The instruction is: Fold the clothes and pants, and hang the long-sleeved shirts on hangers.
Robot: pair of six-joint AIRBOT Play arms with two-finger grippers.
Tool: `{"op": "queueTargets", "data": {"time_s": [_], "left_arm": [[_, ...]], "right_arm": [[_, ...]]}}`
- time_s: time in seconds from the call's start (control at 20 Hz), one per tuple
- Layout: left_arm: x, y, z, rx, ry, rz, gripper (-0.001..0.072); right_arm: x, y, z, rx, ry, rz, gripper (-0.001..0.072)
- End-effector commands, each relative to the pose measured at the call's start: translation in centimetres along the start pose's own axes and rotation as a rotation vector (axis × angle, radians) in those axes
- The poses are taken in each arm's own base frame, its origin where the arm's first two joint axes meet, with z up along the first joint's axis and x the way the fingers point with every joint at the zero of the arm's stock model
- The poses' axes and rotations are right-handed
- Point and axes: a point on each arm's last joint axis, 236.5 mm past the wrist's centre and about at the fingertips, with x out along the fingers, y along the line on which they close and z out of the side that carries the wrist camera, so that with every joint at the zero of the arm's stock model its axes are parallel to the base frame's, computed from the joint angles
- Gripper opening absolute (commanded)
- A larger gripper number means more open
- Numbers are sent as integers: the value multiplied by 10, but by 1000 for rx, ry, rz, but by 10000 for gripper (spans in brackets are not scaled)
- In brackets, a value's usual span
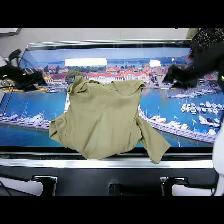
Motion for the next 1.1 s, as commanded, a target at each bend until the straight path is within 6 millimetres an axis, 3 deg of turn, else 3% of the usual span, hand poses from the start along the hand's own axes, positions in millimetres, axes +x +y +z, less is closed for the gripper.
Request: {"op": "queueTargets", "data": {"time_s": [0.0,0.1,0.25,0.4,0.5,0.6,0.8,1.0,1.05], "left_arm": [[-28,24,-64,-62,77,40,549],[-27,28,-109,-77,106,46,549],[-20,36,-178,-140,166,53,549],[-16,37,-230,-152,195,36,549],[-14,39,-252,-150,203,36,550],[-15,36,-265,-152,199,18,550],[-13,26,-277,-162,207,-33,550],[-1,12,-288,-151,241,-105,550],[4,6,-291,-147,247,-139,550]], "right_arm": [[12,6,-90,55,116,122,536],[39,20,-148,162,159,232,536],[84,22,-237,224,235,221,545],[118,24,-290,235,267,182,554],[134,27,-299,234,241,161,554],[143,32,-292,211,170,140,553],[159,22,-278,249,95,77,531],[178,30,-259,398,45,126,506],[182,29,-260,416,54,121,410]]}}
